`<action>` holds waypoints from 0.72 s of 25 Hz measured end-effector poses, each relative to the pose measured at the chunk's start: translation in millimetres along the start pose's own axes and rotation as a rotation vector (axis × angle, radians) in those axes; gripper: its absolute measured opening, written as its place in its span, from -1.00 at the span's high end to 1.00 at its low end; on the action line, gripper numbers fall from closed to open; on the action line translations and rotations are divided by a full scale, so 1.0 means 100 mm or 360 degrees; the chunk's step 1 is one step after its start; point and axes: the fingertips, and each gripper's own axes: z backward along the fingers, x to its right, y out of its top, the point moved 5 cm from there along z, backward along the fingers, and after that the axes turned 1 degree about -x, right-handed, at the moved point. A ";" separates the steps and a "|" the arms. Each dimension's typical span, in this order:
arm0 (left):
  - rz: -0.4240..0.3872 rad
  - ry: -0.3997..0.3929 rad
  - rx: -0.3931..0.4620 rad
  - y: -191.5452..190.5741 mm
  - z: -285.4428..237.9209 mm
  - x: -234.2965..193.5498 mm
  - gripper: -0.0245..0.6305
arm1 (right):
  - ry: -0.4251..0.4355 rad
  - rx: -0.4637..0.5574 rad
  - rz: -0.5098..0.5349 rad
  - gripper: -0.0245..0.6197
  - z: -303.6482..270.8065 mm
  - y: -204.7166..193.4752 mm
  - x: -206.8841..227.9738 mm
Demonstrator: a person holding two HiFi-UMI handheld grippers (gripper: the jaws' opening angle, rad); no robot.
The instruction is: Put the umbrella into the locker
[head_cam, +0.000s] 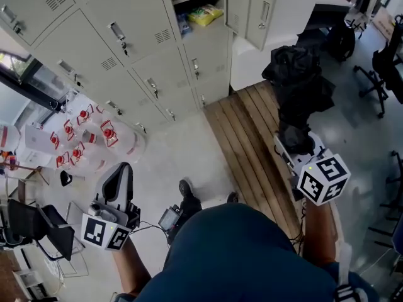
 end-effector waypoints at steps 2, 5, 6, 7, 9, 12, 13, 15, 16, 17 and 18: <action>0.0012 -0.0040 0.0008 0.01 -0.14 -0.14 0.87 | -0.0047 0.0001 -0.0013 0.34 -0.04 0.03 0.01; -0.0002 -0.0131 0.0034 0.06 -0.41 -0.38 0.87 | -0.0119 0.0017 -0.0054 0.34 -0.13 0.08 -0.02; -0.0009 -0.0164 0.0045 0.08 -0.50 -0.47 0.87 | -0.0143 0.0020 -0.0068 0.34 -0.15 0.09 -0.05; -0.0011 -0.0197 0.0055 0.10 -0.58 -0.55 0.87 | -0.0167 0.0021 -0.0081 0.34 -0.18 0.10 -0.08; -0.0008 -0.0263 0.0077 0.16 -0.74 -0.73 0.87 | -0.0215 0.0024 -0.0102 0.34 -0.25 0.15 -0.16; -0.0012 -0.0349 0.0096 0.25 -0.93 -0.99 0.87 | -0.0276 0.0045 -0.0136 0.34 -0.38 0.26 -0.28; -0.0014 -0.0373 0.0097 0.27 -0.99 -1.08 0.87 | -0.0294 0.0053 -0.0149 0.34 -0.43 0.30 -0.31; -0.0014 -0.0415 0.0096 0.29 -1.11 -1.26 0.87 | -0.0322 0.0066 -0.0166 0.34 -0.54 0.36 -0.38; -0.0012 -0.0432 0.0094 0.28 -1.16 -1.34 0.87 | -0.0335 0.0068 -0.0170 0.34 -0.60 0.39 -0.41; -0.0008 -0.0449 0.0092 0.28 -1.21 -1.42 0.87 | -0.0348 0.0067 -0.0171 0.34 -0.66 0.41 -0.45; -0.0004 -0.0464 0.0090 0.27 -1.25 -1.49 0.87 | -0.0361 0.0066 -0.0172 0.34 -0.71 0.42 -0.48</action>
